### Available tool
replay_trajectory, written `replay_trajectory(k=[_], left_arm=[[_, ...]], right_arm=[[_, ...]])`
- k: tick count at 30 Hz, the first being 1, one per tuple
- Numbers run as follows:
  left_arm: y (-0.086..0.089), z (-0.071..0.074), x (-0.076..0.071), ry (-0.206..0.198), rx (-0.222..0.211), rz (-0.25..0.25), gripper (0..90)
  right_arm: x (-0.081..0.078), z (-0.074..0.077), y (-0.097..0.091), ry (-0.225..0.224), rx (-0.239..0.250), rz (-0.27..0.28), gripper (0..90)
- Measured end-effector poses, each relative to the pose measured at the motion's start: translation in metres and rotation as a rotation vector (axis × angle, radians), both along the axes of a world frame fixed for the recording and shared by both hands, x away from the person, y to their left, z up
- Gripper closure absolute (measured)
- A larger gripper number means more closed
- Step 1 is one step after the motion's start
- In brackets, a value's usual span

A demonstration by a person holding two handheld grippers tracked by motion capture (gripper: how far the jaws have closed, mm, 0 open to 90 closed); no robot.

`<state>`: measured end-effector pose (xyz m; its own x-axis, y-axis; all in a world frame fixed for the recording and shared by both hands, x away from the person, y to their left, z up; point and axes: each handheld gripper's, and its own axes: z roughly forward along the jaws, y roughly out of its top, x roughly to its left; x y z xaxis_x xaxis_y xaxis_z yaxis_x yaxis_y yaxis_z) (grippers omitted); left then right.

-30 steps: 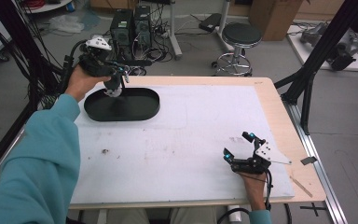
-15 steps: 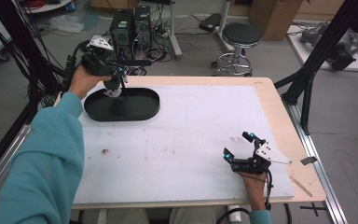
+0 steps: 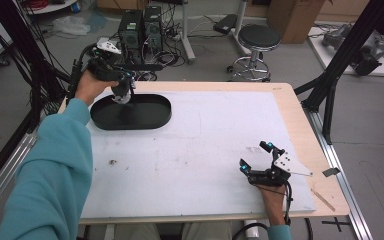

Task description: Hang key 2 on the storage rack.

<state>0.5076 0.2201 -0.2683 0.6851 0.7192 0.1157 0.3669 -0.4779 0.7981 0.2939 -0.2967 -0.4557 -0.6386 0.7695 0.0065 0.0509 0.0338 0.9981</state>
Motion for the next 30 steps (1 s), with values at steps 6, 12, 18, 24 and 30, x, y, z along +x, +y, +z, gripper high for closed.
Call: replay_trajectory(k=[6,12,18,24,30], left_arm=[[0.000,-0.002,0.004,0.001,-0.003,0.004,88.1],[0.003,-0.003,0.006,0.002,-0.004,0.007,88.1],[0.003,-0.003,0.008,-0.007,-0.003,0.005,88.1],[0.003,-0.001,0.012,-0.007,0.008,-0.002,88.1],[0.004,-0.005,0.016,-0.007,0.011,0.001,88.0]], right_arm=[[0.001,0.000,-0.001,-0.007,-0.002,0.002,0.7],[0.001,0.000,-0.001,-0.007,-0.002,0.002,0.6],[0.000,0.000,0.000,-0.001,-0.001,0.000,0.7],[0.000,0.000,0.000,-0.002,-0.001,0.000,0.7],[0.000,0.000,0.000,-0.005,-0.001,-0.001,0.7]])
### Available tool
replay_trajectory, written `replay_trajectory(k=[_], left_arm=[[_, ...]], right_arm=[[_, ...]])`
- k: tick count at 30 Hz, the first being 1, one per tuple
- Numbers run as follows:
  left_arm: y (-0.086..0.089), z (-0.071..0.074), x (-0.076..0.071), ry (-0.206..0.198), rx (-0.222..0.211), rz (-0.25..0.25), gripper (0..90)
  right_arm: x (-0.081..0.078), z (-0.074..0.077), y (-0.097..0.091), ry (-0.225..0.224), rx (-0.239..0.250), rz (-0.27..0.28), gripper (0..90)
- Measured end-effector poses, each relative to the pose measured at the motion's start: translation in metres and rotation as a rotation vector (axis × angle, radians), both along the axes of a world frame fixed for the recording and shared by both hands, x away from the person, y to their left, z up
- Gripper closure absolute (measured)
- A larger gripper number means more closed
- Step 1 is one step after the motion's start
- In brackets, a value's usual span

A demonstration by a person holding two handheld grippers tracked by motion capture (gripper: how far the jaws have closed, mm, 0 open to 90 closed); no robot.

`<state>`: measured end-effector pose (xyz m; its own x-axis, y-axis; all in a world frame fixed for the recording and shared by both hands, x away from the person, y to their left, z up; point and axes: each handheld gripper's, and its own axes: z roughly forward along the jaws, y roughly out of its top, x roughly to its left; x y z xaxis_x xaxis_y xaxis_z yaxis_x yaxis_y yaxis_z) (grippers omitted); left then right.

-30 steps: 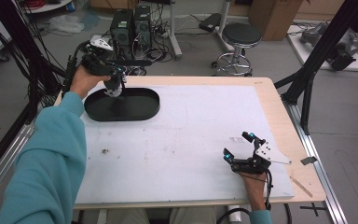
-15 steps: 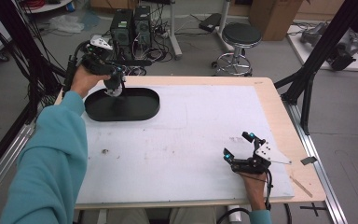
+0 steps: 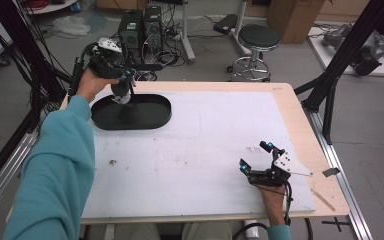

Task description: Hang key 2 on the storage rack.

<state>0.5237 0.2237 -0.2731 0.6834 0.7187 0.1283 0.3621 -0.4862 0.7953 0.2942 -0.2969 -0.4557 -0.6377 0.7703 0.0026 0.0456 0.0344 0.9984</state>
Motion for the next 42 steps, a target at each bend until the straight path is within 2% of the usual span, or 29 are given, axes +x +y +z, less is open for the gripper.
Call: replay_trajectory(k=[20,21,23,26,28,30,32,33,34,35,36,39,42], left_arm=[[0.001,-0.002,0.004,-0.031,-0.027,0.016,87.2],[0.001,-0.002,0.004,-0.041,-0.032,0.026,86.0],[0.002,0.000,0.004,-0.058,-0.041,0.045,76.4],[0.004,0.000,0.003,-0.063,-0.039,0.060,76.2],[0.005,0.001,0.003,-0.072,-0.044,0.063,68.9],[0.006,0.001,0.002,-0.096,-0.066,0.062,54.8],[0.007,0.000,-0.001,-0.165,-0.102,0.050,35.6],[0.006,0.000,-0.004,-0.202,-0.107,0.066,28.4],[0.007,-0.001,-0.006,-0.228,-0.120,0.072,19.1],[0.009,-0.001,-0.008,-0.256,-0.153,0.066,10.9],[0.010,-0.001,-0.010,-0.260,-0.165,0.062,5.0],[0.015,-0.001,-0.021,-0.288,-0.245,0.048,1.7],[0.021,0.000,-0.032,-0.288,-0.273,0.015,1.7]], right_arm=[[0.000,0.000,0.000,-0.001,-0.003,0.003,0.7],[0.000,0.000,0.000,-0.001,-0.003,0.003,0.7],[0.000,0.000,0.000,-0.004,-0.005,0.002,0.7],[0.000,0.000,0.000,0.002,-0.002,0.002,0.6],[0.000,0.000,0.000,0.000,-0.003,0.003,0.7],[0.000,0.000,0.000,0.000,-0.002,0.002,0.7],[0.000,0.000,0.000,0.000,-0.002,0.001,0.7],[0.000,0.000,0.000,-0.005,-0.005,0.004,0.6],[0.000,0.000,0.000,0.000,-0.002,0.003,0.7],[0.000,0.000,0.000,0.004,-0.001,0.003,0.6],[0.000,0.000,0.000,0.004,0.000,0.003,0.7],[0.000,0.000,0.000,0.004,-0.001,0.002,0.7],[0.000,0.000,0.000,-0.001,-0.002,0.003,0.7]])
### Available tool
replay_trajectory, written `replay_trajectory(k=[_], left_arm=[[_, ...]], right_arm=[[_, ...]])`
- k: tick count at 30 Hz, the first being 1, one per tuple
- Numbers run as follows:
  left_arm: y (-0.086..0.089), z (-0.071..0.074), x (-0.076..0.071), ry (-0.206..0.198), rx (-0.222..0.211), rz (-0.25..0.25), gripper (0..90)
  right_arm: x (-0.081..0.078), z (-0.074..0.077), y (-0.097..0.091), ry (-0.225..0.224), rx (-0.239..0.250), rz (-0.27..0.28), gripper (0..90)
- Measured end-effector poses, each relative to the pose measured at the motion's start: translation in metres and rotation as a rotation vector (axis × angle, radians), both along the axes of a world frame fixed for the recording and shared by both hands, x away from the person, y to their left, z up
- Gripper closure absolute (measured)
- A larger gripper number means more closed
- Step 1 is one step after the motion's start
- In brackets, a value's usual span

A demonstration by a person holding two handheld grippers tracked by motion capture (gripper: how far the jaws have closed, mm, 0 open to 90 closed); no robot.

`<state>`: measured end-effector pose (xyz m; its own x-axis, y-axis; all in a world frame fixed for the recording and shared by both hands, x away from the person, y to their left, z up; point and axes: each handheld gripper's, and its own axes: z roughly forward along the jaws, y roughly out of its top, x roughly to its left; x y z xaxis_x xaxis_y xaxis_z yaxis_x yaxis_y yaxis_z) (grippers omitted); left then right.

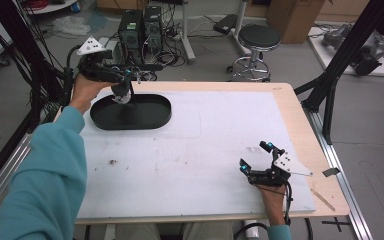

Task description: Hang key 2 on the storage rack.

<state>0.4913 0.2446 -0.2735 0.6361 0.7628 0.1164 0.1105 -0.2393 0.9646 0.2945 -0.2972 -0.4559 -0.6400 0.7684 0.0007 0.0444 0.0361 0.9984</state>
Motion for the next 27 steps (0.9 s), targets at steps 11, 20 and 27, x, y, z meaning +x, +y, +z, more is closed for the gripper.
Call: replay_trajectory(k=[11,20,27], left_arm=[[0.017,-0.019,-0.061,-0.079,-0.063,-0.047,1.7],[0.021,-0.065,-0.119,-0.077,-0.089,-0.091,1.7],[0.032,-0.116,-0.167,-0.088,-0.133,-0.074,1.7]], right_arm=[[0.000,0.000,0.000,-0.002,0.001,-0.001,0.7],[0.000,0.000,0.000,0.002,0.000,-0.004,0.7],[0.000,0.000,0.000,0.004,0.001,-0.005,0.7]])
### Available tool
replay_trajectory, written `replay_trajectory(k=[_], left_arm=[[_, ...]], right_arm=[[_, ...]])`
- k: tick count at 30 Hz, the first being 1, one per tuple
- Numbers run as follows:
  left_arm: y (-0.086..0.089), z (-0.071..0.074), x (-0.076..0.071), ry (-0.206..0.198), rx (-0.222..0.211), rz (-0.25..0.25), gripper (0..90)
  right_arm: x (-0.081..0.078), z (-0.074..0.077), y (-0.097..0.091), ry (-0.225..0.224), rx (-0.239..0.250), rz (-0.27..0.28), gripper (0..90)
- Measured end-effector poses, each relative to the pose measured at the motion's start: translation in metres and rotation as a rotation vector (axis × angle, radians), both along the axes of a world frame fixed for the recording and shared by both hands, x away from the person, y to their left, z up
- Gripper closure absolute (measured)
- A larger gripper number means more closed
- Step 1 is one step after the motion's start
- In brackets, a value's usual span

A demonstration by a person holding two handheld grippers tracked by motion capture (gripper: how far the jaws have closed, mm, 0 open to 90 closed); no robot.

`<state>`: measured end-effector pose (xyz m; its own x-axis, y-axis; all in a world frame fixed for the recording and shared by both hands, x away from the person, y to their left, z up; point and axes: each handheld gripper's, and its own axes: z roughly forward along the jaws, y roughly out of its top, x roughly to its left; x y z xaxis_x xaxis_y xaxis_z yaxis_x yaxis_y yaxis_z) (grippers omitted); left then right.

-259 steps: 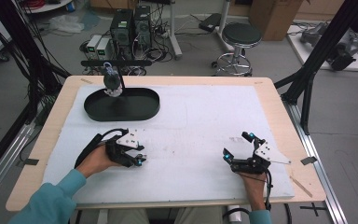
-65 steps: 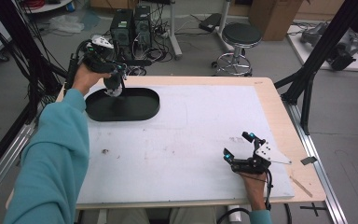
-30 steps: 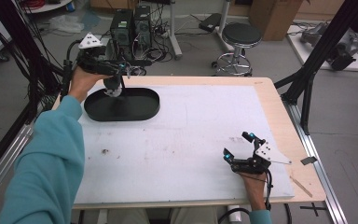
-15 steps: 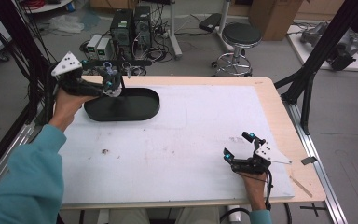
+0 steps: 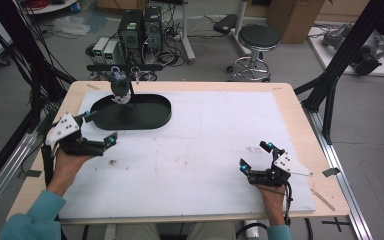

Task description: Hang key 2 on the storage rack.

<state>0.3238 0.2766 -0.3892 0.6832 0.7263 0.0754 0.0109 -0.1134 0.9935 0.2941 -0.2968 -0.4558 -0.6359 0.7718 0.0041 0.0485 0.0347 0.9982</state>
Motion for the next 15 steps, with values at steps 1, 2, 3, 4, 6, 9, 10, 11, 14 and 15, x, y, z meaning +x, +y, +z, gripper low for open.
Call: replay_trajectory(k=[1,2,3,4,6,9,10,11,14,15], left_arm=[[0.001,-0.006,-0.004,0.004,-0.003,-0.003,1.7],[0.003,-0.012,-0.009,0.007,-0.010,0.003,1.7],[0.004,-0.016,-0.012,0.008,-0.026,0.008,1.7],[0.004,-0.021,-0.016,0.008,-0.033,0.007,1.7],[0.004,-0.031,-0.024,0.001,-0.048,0.015,1.7],[0.003,-0.046,-0.032,0.001,-0.059,0.021,1.7],[0.004,-0.052,-0.034,0.000,-0.065,0.029,1.7],[0.005,-0.056,-0.036,0.000,-0.087,0.029,1.7],[0.010,-0.064,-0.037,0.010,-0.112,0.049,1.7],[0.010,-0.066,-0.037,0.010,-0.102,0.051,1.7]], right_arm=[[0.000,0.000,0.000,0.000,0.000,0.000,0.7],[0.000,0.000,0.000,0.000,0.001,0.000,0.7],[0.000,0.000,0.000,-0.004,-0.001,0.000,0.6],[0.000,0.000,0.000,0.000,0.002,0.000,0.7],[0.000,0.000,0.000,-0.004,0.000,0.000,0.6],[0.000,0.000,0.000,-0.003,0.000,0.000,0.7],[0.000,0.000,0.000,0.000,0.001,0.000,0.7],[0.000,0.000,0.000,0.000,0.001,0.000,0.7],[0.000,0.000,0.000,-0.001,0.001,0.004,0.7],[0.000,0.000,0.000,0.000,0.002,0.001,0.7]])
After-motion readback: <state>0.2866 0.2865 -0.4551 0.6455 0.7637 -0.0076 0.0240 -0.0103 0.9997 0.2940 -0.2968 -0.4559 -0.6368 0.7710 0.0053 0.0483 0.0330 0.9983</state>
